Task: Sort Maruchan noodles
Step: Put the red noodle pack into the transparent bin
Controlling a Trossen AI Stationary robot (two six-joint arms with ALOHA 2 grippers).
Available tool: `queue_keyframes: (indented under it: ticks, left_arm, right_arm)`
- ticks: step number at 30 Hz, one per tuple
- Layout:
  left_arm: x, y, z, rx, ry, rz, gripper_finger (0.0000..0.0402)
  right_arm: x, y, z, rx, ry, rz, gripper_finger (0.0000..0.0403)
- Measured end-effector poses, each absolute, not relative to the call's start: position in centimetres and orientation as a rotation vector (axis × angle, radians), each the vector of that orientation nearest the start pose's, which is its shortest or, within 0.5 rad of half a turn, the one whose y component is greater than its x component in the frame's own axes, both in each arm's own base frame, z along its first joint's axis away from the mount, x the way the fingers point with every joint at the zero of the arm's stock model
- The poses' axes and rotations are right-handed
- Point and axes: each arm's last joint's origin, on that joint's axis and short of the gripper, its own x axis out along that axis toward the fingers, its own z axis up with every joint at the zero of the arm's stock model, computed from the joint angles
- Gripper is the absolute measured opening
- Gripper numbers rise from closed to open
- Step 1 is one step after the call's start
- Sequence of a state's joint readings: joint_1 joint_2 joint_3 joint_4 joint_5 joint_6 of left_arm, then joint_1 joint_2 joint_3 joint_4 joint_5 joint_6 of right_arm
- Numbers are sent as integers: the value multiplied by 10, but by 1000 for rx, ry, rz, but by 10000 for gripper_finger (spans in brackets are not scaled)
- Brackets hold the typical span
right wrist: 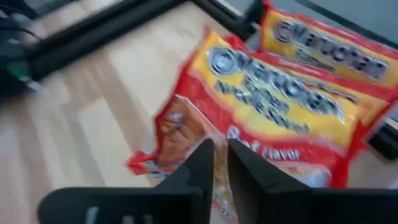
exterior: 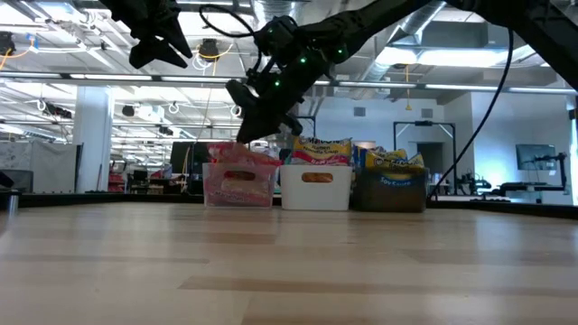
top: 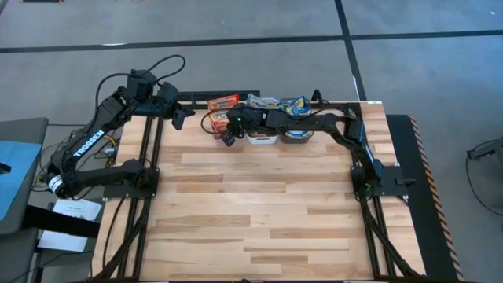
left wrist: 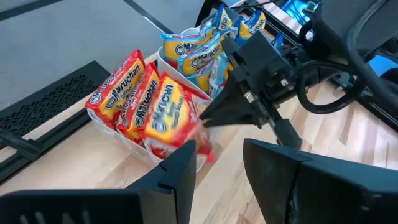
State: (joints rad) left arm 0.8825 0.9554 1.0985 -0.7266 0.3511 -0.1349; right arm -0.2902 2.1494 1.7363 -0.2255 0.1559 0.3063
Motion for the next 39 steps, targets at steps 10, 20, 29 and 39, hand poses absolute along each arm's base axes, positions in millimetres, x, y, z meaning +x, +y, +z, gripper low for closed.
queue_keyframes:
  ticks: [10, 20, 29, 39]
  left_arm:
    - [122, 133, 361, -471, 449, 550, 119]
    - [122, 133, 361, -471, 449, 550, 119]
    - [123, 133, 361, -481, 446, 545, 119]
    - [135, 148, 350, -505, 488, 546, 119]
  right_arm:
    - [460, -156, 232, 530, 569, -435, 163]
    - [468, -148, 296, 396, 520, -250, 156]
    - [468, -154, 290, 288, 600, -233, 145]
    - [437, -153, 319, 334, 684, -274, 145]
